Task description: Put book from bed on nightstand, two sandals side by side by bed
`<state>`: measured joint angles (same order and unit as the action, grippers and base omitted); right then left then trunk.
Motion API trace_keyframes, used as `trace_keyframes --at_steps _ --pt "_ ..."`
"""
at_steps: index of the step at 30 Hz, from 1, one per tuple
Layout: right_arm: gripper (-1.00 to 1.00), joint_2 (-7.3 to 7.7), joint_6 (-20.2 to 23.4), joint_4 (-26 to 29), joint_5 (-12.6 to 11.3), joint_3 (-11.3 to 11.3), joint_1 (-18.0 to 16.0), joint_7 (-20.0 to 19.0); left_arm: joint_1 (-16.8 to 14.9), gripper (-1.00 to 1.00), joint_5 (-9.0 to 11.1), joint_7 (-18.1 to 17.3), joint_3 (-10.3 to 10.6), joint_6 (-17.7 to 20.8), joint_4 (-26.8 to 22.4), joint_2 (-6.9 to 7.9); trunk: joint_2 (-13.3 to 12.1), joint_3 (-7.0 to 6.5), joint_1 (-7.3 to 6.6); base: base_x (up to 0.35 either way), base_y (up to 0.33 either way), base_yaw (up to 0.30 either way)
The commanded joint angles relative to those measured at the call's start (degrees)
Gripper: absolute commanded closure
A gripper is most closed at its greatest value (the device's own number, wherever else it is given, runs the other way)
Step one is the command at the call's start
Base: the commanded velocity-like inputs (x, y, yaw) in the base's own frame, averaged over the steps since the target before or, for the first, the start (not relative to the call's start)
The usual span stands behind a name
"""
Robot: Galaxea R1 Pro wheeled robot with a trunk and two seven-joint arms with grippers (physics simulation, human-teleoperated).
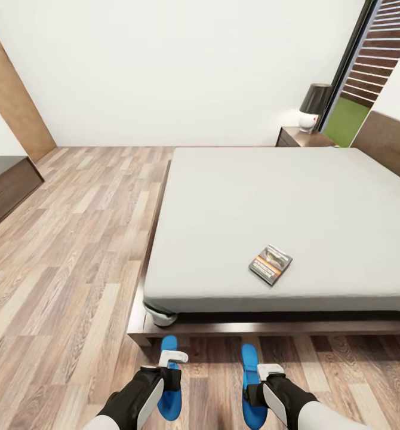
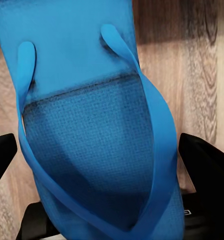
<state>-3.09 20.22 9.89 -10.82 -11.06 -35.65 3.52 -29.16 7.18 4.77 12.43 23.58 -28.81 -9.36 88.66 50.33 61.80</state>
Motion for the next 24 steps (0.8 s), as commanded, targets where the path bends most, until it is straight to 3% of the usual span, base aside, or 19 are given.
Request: trace_keyframes --at_steps 1,9,15,24 --pt "1.00 -0.02 0.33 0.13 -0.61 -0.48 -0.01 0.43 -0.02 1.00 0.60 0.50 0.44 0.34 -0.10 0.04 0.44 0.22 0.22 0.000 -0.001 0.000" --pt "1.00 -0.07 0.58 0.13 -0.61 -0.46 -0.02 0.56 -0.23 1.00 0.55 0.50 0.64 0.94 -0.49 -0.09 3.64 1.66 1.98 0.000 0.000 0.000" --pt "1.00 -0.08 2.09 2.32 -0.69 -0.46 0.03 0.61 -0.94 1.00 0.59 0.50 0.69 7.48 -2.19 -0.13 6.05 2.74 3.30 0.000 0.000 0.000" --pt "1.00 -0.08 4.37 3.80 -0.78 -0.37 -0.03 0.61 -0.98 1.00 0.64 0.50 0.73 7.99 -2.12 -0.08 9.66 4.35 5.27 0.000 0.000 0.000"
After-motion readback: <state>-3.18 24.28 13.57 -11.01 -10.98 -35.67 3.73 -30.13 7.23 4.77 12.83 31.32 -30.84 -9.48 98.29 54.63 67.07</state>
